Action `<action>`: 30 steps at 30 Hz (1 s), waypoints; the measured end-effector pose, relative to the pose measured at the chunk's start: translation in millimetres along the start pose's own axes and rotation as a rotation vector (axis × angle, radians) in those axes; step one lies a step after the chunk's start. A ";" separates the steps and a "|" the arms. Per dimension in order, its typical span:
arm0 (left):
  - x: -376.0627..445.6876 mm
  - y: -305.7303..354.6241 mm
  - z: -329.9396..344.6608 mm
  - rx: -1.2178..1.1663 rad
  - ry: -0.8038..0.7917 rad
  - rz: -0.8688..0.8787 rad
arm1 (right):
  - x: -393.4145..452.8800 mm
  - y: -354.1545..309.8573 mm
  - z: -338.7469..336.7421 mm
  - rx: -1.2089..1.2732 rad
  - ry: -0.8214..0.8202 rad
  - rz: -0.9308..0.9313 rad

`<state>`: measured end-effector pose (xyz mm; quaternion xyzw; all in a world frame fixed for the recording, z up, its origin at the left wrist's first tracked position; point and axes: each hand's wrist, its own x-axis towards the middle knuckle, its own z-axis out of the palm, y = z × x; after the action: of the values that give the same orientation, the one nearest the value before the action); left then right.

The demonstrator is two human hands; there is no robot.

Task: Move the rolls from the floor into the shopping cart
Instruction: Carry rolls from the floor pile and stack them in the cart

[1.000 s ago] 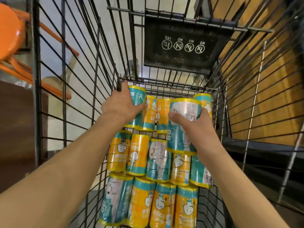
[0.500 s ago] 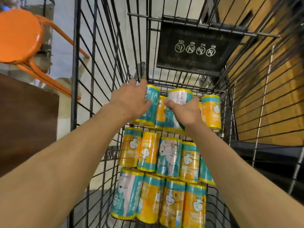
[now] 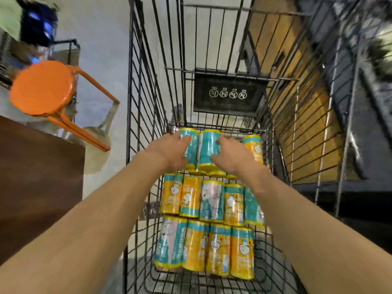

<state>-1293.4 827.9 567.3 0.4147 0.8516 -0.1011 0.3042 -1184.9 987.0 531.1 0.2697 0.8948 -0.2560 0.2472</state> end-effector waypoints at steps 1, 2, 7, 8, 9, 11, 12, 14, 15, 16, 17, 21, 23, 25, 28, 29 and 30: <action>-13.3 5.1 -11.2 0.005 0.014 0.001 | -17.6 -1.4 -13.2 -0.043 0.000 -0.030; -27.6 9.9 -23.2 0.004 0.029 0.005 | -36.9 -3.5 -26.8 -0.088 -0.004 -0.050; -109.5 33.8 -69.1 0.031 0.128 0.031 | -141.8 -17.0 -77.4 -0.215 0.038 -0.099; -126.9 38.7 -76.7 0.040 0.138 0.045 | -164.0 -19.5 -85.6 -0.221 0.055 -0.091; -142.9 42.8 -82.5 0.053 0.153 0.064 | -186.2 -21.2 -91.5 -0.223 0.071 -0.070; -171.2 49.8 -91.9 0.070 0.179 0.122 | -231.7 -24.2 -98.1 -0.212 0.133 -0.016; -182.9 53.5 -95.2 0.079 0.191 0.154 | -253.4 -24.8 -99.0 -0.201 0.172 0.014; -202.0 63.2 -99.2 0.111 0.208 0.224 | -298.4 -26.0 -95.8 -0.158 0.234 0.099; -211.0 69.7 -100.6 0.126 0.217 0.261 | -320.7 -26.0 -92.7 -0.133 0.260 0.145; -220.1 77.2 -101.4 0.145 0.222 0.302 | -342.6 -25.4 -88.5 -0.116 0.285 0.189; -229.8 86.1 -102.2 0.169 0.228 0.347 | -365.2 -24.8 -83.8 -0.109 0.312 0.232; -269.2 141.0 -96.8 0.304 0.260 0.548 | -459.9 -14.0 -58.2 -0.143 0.404 0.408; -294.7 180.7 -89.5 0.361 0.259 0.669 | -508.4 -7.4 -41.8 -0.122 0.442 0.494; -325.1 226.2 -80.1 0.396 0.278 0.819 | -558.6 -0.5 -23.2 -0.085 0.491 0.585; -375.2 292.6 -63.1 0.487 0.313 1.016 | -638.7 9.6 14.1 0.001 0.535 0.752; -391.6 313.9 -54.9 0.528 0.320 1.069 | -666.5 12.6 30.4 0.032 0.549 0.816; -408.4 334.6 -44.8 0.566 0.322 1.124 | -694.3 15.9 48.6 0.065 0.566 0.881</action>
<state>-863.6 796.2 875.5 0.8712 0.4803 -0.0838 0.0582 -651.9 722.6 892.7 0.6866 0.7199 -0.0727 0.0714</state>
